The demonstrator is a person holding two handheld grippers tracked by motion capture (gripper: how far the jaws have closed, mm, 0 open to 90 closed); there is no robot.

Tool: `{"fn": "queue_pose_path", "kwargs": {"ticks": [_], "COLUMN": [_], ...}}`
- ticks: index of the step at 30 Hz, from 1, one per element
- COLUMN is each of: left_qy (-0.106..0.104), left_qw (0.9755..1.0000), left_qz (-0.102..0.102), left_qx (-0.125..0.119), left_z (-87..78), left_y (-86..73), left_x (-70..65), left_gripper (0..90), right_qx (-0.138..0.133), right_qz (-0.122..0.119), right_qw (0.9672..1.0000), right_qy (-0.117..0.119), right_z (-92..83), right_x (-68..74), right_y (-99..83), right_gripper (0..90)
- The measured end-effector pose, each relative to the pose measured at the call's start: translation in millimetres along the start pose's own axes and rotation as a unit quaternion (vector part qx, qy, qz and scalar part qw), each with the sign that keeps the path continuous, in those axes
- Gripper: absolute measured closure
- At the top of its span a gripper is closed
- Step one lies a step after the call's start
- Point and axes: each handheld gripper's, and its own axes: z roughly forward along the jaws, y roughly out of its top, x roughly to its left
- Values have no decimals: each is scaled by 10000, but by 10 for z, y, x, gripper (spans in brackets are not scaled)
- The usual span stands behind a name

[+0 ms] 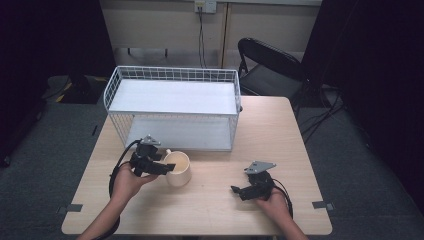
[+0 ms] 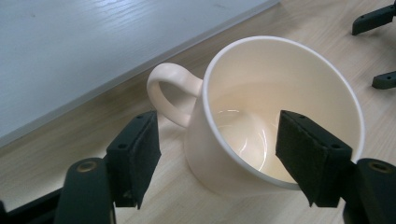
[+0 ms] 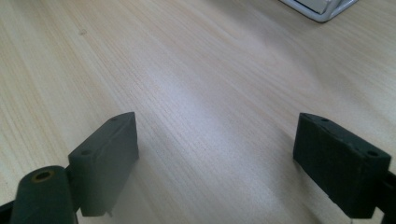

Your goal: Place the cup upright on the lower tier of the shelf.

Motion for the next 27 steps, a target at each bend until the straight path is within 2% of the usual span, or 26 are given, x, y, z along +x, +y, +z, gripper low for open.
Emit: {"fn": "queue_pose_path", "kwargs": {"ticks": [8,9,13,17,20,23,27], "left_qy": [129,165,82,162,121,60,251], "left_qw": [9998,9994,9994,9985,9989,9989,9981], "left_qz": [58,101,-41,27,-129,-125,99], "left_qx": [169,274,325,519,441,445,550], "left_z": [49,74,118,184,191,176,161], "left_y": [23,16,-13,-50,-71,-72,-59], "left_x": [-48,-61,-52,-61,-45,-41,-68], "left_gripper": [403,419,461,530,582,687,750], "right_qx": [-1,0,-2,-1,-2,-2,-3], "right_qz": [-2,1,2,4,2,4,2], "right_qw": [10000,10000,10000,10000,10000,10000,10000], "right_qy": [-2,-2,-2,-2,-5,-5,-5], "right_z": [0,0,0,0,0,0,-1], "right_x": [0,0,0,0,0,0,0], "right_y": [0,0,0,0,-1,-1,-1], "right_gripper": [135,135,135,135,135,135,135]}}
